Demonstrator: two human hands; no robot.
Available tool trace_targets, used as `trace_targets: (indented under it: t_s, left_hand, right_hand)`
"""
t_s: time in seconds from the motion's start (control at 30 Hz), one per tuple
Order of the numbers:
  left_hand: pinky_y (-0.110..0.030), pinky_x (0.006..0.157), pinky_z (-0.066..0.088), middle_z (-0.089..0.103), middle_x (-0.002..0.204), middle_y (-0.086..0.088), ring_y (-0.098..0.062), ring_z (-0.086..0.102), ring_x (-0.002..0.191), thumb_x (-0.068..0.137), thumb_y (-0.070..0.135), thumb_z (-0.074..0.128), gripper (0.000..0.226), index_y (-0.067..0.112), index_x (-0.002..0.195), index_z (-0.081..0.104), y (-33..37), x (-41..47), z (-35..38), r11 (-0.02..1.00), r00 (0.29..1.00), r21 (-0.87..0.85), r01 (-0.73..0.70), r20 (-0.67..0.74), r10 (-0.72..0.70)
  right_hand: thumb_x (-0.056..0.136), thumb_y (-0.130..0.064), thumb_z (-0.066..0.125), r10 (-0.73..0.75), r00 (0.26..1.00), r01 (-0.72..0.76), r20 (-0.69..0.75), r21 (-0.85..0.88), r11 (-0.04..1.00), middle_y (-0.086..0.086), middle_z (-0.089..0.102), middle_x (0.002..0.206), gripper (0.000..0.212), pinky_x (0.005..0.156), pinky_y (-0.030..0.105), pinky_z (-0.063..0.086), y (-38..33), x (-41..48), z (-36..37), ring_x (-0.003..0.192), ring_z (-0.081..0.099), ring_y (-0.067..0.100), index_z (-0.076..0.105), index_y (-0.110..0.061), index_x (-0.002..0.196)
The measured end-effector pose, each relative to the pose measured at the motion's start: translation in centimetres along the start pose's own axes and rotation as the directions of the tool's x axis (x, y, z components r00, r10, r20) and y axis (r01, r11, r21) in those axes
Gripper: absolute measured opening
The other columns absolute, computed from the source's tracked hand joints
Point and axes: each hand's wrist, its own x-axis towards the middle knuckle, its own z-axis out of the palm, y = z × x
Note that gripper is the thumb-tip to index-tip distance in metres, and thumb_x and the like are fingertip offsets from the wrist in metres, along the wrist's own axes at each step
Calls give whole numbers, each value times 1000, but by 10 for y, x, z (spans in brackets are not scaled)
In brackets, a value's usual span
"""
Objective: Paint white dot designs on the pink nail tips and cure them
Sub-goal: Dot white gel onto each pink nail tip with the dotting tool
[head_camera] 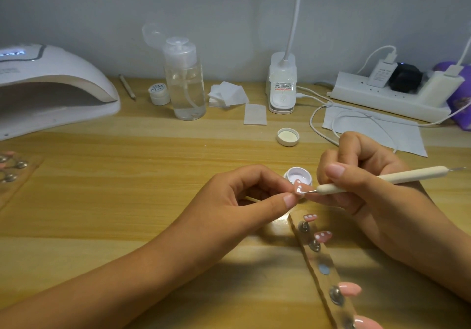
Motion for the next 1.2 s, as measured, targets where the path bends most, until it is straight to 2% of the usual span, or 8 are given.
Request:
trace_targets:
  t_s: [0.13, 0.3, 0.5, 0.6, 0.67, 0.83, 0.97, 1.2]
  left_hand:
    - [-15, 72, 47, 70, 86, 4, -4, 59, 80, 76, 35, 72, 7, 31, 82, 72, 1, -1, 0, 1000, 1000, 5, 2, -2, -2]
    - [-14, 69, 46, 69, 83, 6, -3, 58, 77, 78, 27, 70, 5, 31, 80, 72, 2, 0, 1, 1000, 1000, 3, 9, -12, -9]
    - [-15, 72, 47, 71, 86, 5, -5, 60, 81, 75, 36, 71, 9, 31, 82, 72, 1, 0, 0, 1000, 1000, 7, 1, -3, -1]
    - [-17, 73, 49, 72, 89, 1, -7, 61, 82, 75, 37, 71, 11, 30, 83, 72, 1, -1, 0, 1000, 1000, 19, -1, -6, 1]
    - [-16, 71, 47, 70, 85, 3, -5, 59, 78, 77, 33, 72, 5, 31, 82, 72, 2, -1, 1, 999, 1000, 32, -11, -14, 11]
    - [-20, 67, 42, 66, 85, -2, -13, 54, 74, 81, 26, 69, 6, 31, 83, 72, 4, -4, 4, 995, 998, 82, -58, -6, 59]
    - [-10, 62, 44, 68, 87, 7, 1, 56, 70, 82, 25, 73, 6, 28, 86, 72, 7, -9, 5, 990, 990, 40, -132, -43, 134]
    - [-21, 67, 50, 69, 88, 3, -20, 66, 78, 83, 21, 71, 8, 22, 88, 66, 16, -17, 14, 900, 914, 197, -388, -46, 404]
  right_hand:
    - [78, -19, 69, -6, 1000, 6, -21, 1, 1000, -5, 53, 59, 20, 67, 24, 55, 1, 0, -1, 56, 55, 4, 55, -24, 64]
    - [75, -32, 78, 3, 1000, -3, -9, 25, 1000, -6, 55, 61, 24, 69, 26, 56, 1, -1, 0, 58, 58, 4, 56, -24, 67]
    - [73, -32, 78, 2, 1000, -2, 5, -16, 1000, -6, 51, 56, 26, 61, 18, 47, -2, -1, 1, 54, 50, 6, 55, -26, 63]
    - [72, -39, 79, 18, 999, -16, 33, -37, 999, -7, 53, 57, 28, 73, 42, 41, -4, -3, 1, 56, 53, 6, 55, -27, 64]
    - [72, -40, 79, 27, 999, -25, 38, -47, 999, -7, 54, 58, 28, 77, 48, 38, -4, -4, 1, 57, 54, 6, 55, -27, 64]
    - [73, -23, 73, 19, 998, -18, -62, 17, 1000, -5, 48, 55, 27, 65, 22, 50, -7, 1, 1, 54, 45, 8, 50, -23, 60]
    - [80, -21, 59, 50, 970, -24, -238, 110, 994, -4, 40, 54, 27, 66, 22, 53, -7, 8, -7, 53, 43, 7, 41, -19, 60]
    - [82, -27, 62, 91, 950, -48, -298, 148, 988, -6, 39, 54, 27, 64, 21, 51, -4, 12, -13, 53, 43, 6, 45, -22, 61]
